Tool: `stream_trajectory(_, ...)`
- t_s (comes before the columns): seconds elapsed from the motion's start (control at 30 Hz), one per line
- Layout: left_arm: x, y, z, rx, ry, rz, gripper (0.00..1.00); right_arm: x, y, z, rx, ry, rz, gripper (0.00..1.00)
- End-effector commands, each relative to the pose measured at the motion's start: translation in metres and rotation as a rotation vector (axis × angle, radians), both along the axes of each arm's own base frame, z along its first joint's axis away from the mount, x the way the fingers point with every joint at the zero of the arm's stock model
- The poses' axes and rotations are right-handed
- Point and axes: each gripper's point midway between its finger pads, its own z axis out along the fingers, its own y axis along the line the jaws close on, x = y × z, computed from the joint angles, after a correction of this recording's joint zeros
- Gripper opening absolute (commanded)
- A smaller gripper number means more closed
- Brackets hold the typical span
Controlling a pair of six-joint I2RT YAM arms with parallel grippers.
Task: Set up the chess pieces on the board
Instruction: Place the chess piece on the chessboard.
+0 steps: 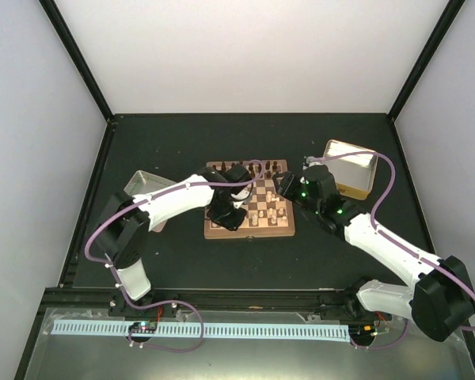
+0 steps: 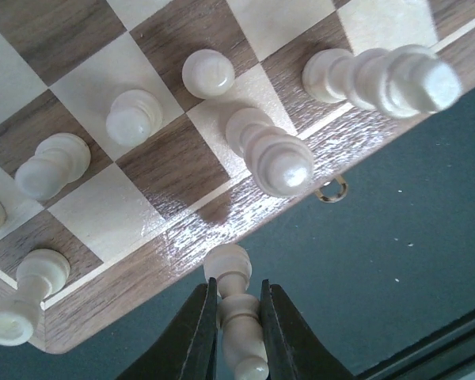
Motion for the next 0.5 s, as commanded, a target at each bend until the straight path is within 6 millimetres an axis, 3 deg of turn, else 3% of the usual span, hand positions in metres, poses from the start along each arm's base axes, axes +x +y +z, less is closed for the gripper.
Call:
stream_trajectory(0.0,0.006,0.001,-0.003,0.049,-0.013,-0.005,0.08,0.003,-0.008,-0.007,-0.032,-0.002,-0.019,0.56)
stream_trajectory(0.47,0.025,-0.003,-0.021,0.083,-0.064,0.007,0.11,0.004,-0.008,-0.011,-0.028,0.012,-0.014,0.56)
